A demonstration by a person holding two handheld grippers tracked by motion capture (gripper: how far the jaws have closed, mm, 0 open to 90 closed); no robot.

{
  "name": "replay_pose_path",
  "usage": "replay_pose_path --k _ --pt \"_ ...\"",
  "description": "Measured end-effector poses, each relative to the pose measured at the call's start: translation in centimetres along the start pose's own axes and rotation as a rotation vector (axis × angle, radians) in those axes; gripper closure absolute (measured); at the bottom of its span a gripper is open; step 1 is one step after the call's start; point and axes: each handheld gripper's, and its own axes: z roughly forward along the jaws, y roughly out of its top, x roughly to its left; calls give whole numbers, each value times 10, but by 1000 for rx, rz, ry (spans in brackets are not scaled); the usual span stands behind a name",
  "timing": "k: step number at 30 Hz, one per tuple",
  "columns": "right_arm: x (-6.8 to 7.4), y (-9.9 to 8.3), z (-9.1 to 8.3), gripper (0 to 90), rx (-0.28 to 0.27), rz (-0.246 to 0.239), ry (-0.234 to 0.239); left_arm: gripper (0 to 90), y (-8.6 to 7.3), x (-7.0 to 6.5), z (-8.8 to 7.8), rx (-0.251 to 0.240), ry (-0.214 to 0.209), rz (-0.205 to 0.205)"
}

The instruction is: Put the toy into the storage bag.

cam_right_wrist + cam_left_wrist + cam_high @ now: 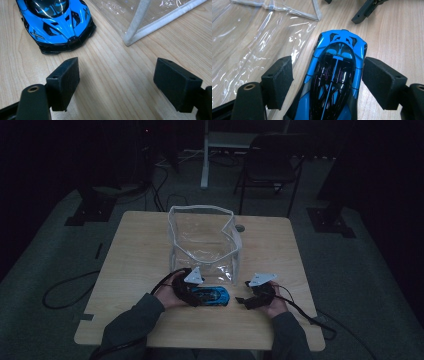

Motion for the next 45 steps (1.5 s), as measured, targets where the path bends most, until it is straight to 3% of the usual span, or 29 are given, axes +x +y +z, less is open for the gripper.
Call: replay_pose_path --k 13,26,33,41,45 --pt "0 0 0 204 0 -1 0 178 3 -2 8 22 -8 -3" --pt "0 0 0 200 1 -4 3 148 -2 0 31 101 -54 -4" --pt "0 0 0 200 1 -6 3 146 2 -2 42 121 -64 42" --pt "0 0 0 200 1 -6 3 146 10 -6 43 92 -82 56" --pt "0 0 0 200 1 -6 3 146 8 -6 52 138 -83 71"
